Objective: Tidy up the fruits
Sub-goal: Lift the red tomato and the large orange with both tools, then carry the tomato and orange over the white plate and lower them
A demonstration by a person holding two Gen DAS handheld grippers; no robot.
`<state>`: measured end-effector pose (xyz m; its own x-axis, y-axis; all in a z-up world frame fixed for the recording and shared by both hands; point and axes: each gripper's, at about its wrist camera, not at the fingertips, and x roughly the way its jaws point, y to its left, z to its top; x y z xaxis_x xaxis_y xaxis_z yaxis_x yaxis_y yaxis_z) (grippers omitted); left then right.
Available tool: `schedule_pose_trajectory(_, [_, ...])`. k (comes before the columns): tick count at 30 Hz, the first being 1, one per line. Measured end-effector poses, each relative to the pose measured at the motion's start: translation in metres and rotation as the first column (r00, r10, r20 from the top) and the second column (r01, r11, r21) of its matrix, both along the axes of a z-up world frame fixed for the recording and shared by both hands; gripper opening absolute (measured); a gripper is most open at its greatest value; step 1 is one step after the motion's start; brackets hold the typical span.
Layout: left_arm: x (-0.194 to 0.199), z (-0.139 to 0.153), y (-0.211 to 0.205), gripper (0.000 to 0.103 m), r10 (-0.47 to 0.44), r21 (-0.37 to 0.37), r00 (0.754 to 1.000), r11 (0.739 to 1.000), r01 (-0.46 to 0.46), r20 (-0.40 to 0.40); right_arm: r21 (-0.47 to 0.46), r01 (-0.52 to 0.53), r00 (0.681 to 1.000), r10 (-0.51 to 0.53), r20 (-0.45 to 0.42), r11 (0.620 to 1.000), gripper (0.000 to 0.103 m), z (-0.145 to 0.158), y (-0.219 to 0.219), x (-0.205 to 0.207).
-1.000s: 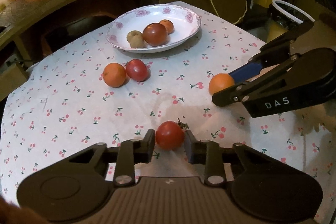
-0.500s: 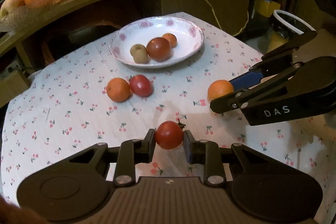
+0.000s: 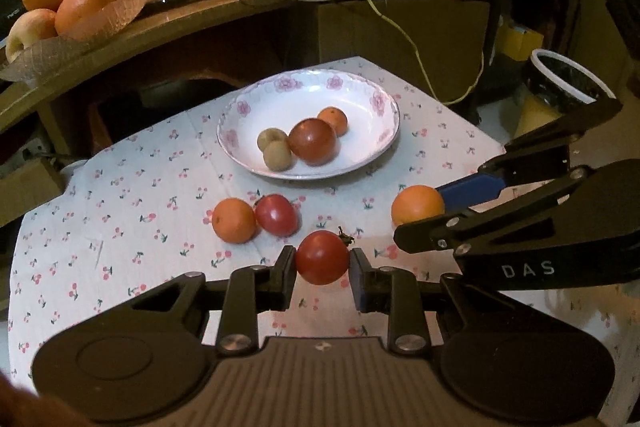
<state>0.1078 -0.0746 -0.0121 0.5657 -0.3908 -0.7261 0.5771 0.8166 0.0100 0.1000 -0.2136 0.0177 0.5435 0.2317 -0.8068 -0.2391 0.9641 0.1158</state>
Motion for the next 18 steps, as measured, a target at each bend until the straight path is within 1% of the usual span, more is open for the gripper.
schedule_pose_trajectory(12, [0.024, 0.017, -0.016, 0.033, 0.022, -0.007, 0.998, 1.0, -0.021, 0.059, 0.012, 0.087, 0.995, -0.087, 0.055, 0.996, 0.034, 0.016, -0.013, 0.02])
schedule_pose_trajectory(18, [0.043, 0.014, -0.024, 0.033, 0.031, 0.003, 0.997, 0.999, -0.032, 0.068, 0.007, 0.132, 0.989, -0.132, 0.062, 0.991, 0.034, 0.013, -0.02, 0.035])
